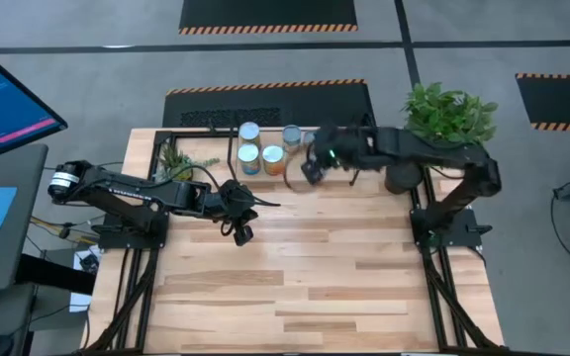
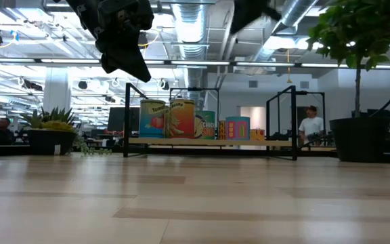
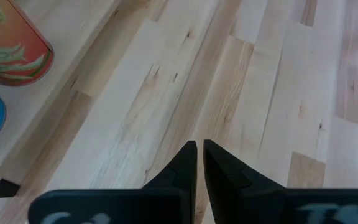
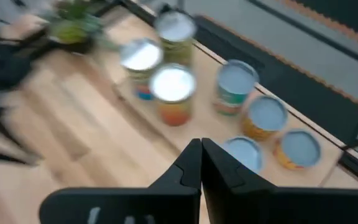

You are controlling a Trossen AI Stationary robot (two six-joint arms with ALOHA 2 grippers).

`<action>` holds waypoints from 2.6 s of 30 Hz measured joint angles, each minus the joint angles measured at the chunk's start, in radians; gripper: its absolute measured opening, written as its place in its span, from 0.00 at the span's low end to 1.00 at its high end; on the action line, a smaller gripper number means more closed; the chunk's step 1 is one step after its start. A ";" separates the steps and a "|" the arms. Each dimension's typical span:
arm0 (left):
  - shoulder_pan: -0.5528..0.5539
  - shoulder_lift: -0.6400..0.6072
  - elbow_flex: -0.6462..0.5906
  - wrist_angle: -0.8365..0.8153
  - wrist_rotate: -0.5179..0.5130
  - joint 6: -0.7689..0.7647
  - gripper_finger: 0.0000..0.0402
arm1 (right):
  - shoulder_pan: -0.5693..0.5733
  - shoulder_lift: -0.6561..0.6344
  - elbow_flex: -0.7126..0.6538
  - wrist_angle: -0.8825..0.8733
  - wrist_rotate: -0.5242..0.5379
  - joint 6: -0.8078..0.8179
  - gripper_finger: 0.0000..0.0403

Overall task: Pick and place cans onto a shelf
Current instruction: Adjust the canned pineapple on the shelf

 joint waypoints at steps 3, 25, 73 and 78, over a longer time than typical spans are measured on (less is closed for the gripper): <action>0.000 0.000 0.000 0.001 0.000 0.004 0.04 | 0.101 -0.027 0.000 -0.002 0.063 0.031 0.06; 0.009 0.000 0.000 0.384 0.085 0.165 0.04 | 0.839 0.018 0.000 -0.435 0.141 0.713 0.06; 0.011 0.001 0.000 0.152 0.026 0.204 0.04 | 0.255 0.437 -0.683 0.026 0.642 1.526 0.06; 0.011 0.001 0.000 0.154 0.001 0.204 0.04 | 0.208 0.437 -0.662 0.018 0.643 1.416 0.05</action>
